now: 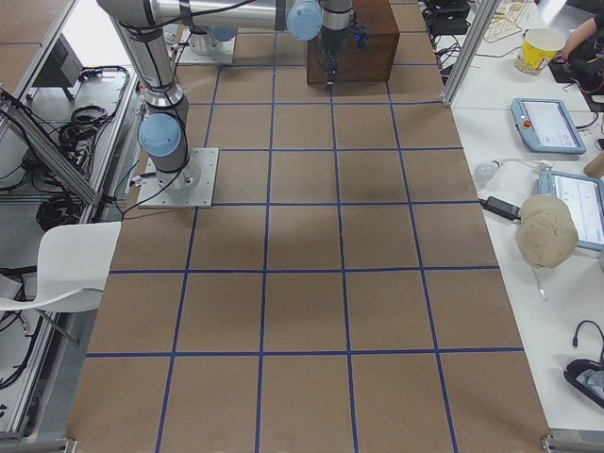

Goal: Open drawer and put corn inside
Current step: 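Grasp the yellow corn cob by its end with the left gripper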

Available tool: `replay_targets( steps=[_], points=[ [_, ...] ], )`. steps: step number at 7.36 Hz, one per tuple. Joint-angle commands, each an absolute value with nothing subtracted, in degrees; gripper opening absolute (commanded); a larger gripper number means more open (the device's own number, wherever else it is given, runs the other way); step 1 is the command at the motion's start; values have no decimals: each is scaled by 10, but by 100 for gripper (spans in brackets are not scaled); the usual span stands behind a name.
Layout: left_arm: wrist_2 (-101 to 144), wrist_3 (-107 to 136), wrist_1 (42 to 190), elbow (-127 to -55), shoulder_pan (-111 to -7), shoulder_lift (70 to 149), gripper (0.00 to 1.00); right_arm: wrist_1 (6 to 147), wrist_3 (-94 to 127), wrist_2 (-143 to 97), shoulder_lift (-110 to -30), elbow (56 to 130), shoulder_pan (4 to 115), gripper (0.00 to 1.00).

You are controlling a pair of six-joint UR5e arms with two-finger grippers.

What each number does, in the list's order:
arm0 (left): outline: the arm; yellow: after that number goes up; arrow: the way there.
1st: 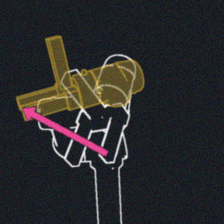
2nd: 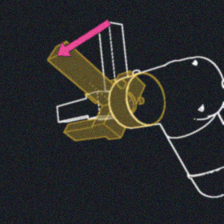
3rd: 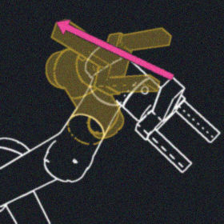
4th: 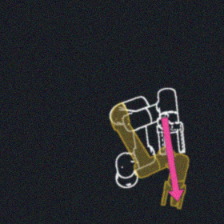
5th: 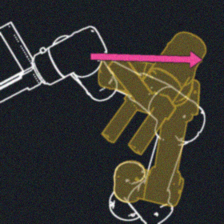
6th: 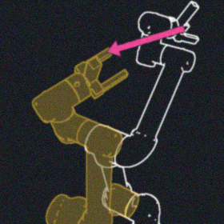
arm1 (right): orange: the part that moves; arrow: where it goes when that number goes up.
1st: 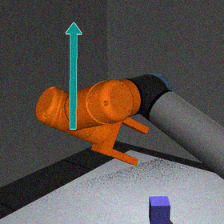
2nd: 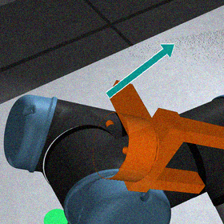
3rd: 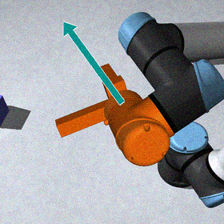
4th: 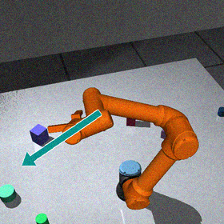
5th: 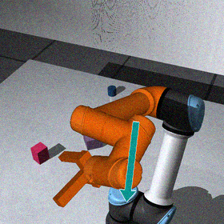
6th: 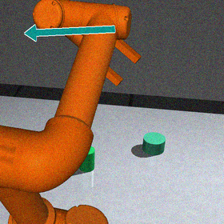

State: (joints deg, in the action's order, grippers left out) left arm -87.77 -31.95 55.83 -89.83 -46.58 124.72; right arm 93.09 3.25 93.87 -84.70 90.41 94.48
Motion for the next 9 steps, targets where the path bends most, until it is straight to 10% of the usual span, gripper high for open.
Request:
replay_targets(
  steps=[1, 4, 9],
  points=[
    [-880, -328, 536, -899, -466, 1252, 53, 931, 33, 939, -847, 904, 945, 100],
    [-882, -336, 535, -895, -466, 1252, 0, 931, 33, 939, -847, 904, 945, 100],
    [-882, -348, 548, -884, -474, 1219, 0, 932, 33, 939, -846, 904, 945, 100]
  ],
)
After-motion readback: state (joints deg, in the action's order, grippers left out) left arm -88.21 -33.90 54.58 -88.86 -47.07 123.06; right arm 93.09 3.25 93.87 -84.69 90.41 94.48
